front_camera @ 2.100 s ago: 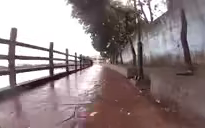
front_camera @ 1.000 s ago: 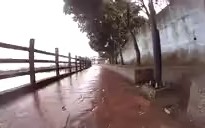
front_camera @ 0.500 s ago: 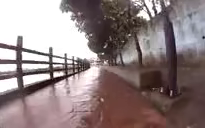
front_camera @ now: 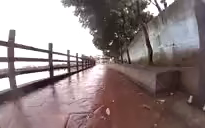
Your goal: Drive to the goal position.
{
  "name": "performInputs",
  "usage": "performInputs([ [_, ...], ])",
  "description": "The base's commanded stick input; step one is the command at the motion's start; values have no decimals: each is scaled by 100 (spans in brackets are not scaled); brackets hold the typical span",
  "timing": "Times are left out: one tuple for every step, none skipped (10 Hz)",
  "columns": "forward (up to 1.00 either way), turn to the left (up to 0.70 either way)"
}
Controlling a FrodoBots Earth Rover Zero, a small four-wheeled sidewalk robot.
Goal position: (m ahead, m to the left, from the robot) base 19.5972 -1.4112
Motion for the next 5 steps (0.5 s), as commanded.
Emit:
performInputs([
  [100,39],
  [100,39],
  [100,35],
  [100,24],
  [100,12],
])
